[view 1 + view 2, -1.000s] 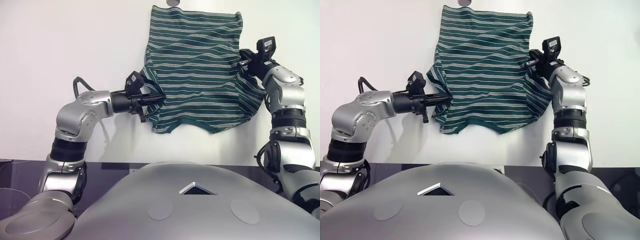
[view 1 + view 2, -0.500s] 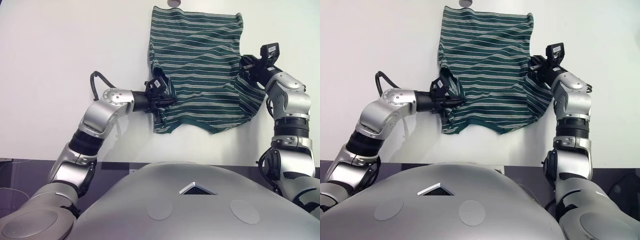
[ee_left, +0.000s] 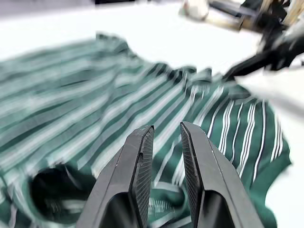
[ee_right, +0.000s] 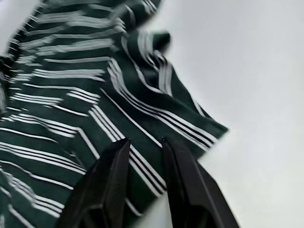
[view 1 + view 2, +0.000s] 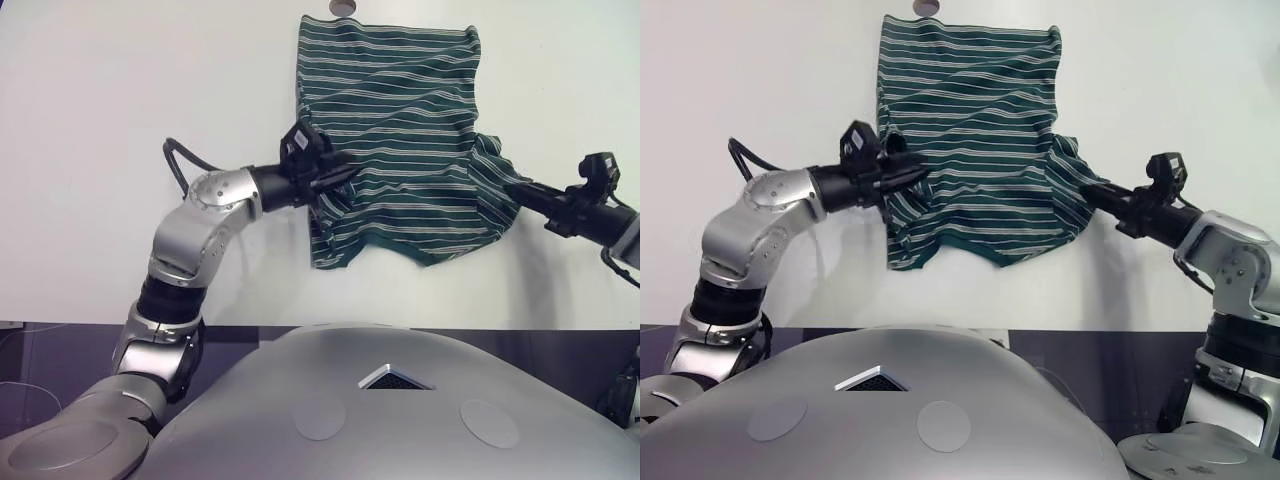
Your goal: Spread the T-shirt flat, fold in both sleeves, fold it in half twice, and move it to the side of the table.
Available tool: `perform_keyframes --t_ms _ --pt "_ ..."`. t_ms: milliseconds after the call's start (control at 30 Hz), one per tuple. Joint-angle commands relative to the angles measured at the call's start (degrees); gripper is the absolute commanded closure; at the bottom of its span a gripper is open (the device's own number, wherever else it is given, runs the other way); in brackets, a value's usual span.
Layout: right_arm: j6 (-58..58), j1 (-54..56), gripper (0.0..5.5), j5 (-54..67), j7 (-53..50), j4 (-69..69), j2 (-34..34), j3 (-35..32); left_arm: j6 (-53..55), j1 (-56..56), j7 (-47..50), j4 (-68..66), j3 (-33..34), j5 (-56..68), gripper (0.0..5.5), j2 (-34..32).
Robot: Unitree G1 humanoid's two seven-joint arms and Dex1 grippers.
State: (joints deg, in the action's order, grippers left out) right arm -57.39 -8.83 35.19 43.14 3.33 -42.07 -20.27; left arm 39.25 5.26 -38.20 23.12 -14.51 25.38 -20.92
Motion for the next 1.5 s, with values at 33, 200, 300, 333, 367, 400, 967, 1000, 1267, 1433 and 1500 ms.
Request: perform_keyframes --t_ms 33,200,300,333,367,400,967,1000,1267,1433,1500 --pt "4.00 3.48 4.24 -2.41 -0.42 -4.30 -0.87 0.00 2.11 1.41 0.18 1.87 2.77 3.59 4.48 0.40" --pt "7.13 6.87 4.24 -4.85 1.54 -9.77 -4.50 0.48 1.05 -0.04 1.20 -0.53 2.13 2.93 4.48 1.15" --pt "11.36 8.18 4.24 -8.41 3.54 -14.36 -6.14 3.61 0.64 -0.51 1.73 -0.94 2.21 2.86 4.48 1.53" --pt "12.75 8.23 4.24 -9.48 4.63 -15.79 -6.34 4.90 0.53 -0.64 1.92 -0.87 2.28 2.81 4.48 1.64" --pt "13.30 6.56 4.24 -9.73 5.41 -15.96 -6.13 5.37 0.37 -0.26 1.69 -1.26 2.16 2.60 4.48 1.50" --pt "13.26 5.21 4.24 -9.67 6.17 -15.74 -5.83 5.67 0.19 0.07 1.57 -1.71 1.89 2.19 4.48 1.32" --pt "15.81 1.08 5.49 -2.44 9.12 -5.23 -0.55 3.86 -2.31 -1.02 0.18 -7.18 -0.33 -0.56 4.45 -0.31" --pt "15.67 1.23 5.49 -1.53 9.83 -2.82 -1.04 3.58 -2.41 -1.03 0.21 -7.35 -0.26 -0.44 4.45 -0.20" --pt "15.27 -0.31 5.49 -5.11 12.85 14.09 -5.17 15.32 -2.96 0.40 0.13 -10.01 0.24 -0.36 4.45 0.75" --pt "15.83 1.11 5.12 -11.09 6.23 15.02 -0.56 24.27 -3.14 1.34 -0.08 -11.02 0.21 -0.56 4.45 0.78" --pt "15.47 1.52 4.48 -9.49 6.13 16.51 -0.05 22.90 -4.53 1.07 0.08 -10.46 -0.67 -2.89 4.45 -0.85"
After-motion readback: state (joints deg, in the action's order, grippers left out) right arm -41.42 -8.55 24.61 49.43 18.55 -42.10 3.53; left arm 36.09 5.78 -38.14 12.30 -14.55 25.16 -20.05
